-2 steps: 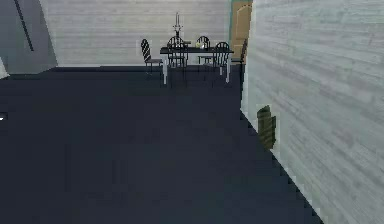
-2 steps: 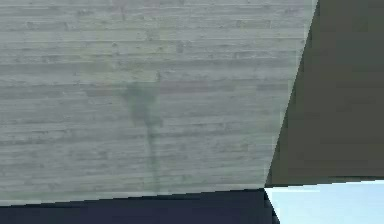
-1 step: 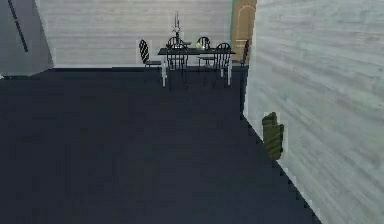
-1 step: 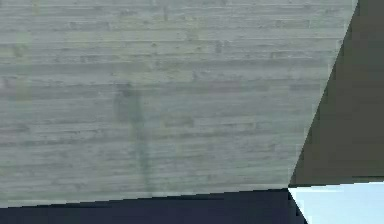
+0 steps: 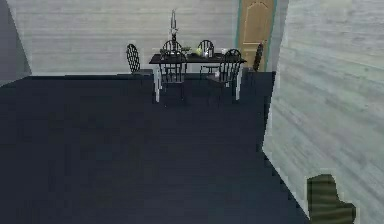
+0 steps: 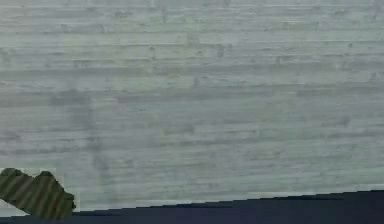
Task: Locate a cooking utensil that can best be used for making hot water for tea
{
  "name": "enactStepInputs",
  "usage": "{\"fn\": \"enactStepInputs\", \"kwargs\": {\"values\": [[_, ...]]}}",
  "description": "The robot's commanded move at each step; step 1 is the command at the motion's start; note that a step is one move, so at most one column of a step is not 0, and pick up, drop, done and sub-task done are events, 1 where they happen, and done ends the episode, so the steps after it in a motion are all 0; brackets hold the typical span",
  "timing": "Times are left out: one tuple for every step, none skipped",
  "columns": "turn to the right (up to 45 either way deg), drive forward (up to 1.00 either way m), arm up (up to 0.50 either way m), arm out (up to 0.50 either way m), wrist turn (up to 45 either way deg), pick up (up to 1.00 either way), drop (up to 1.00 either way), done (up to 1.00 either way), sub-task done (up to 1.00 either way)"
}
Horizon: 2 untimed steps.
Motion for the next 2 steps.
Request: {"fn": "enactStepInputs", "kwargs": {"values": [[0.0, 1.0, 0.0, 0.0, 0.0, 0.0, 0.0, 0.0, 0.0], [3.0, 0.0, 0.0, 0.0, 0.0, 0.0, 0.0, 0.0, 0.0]]}}
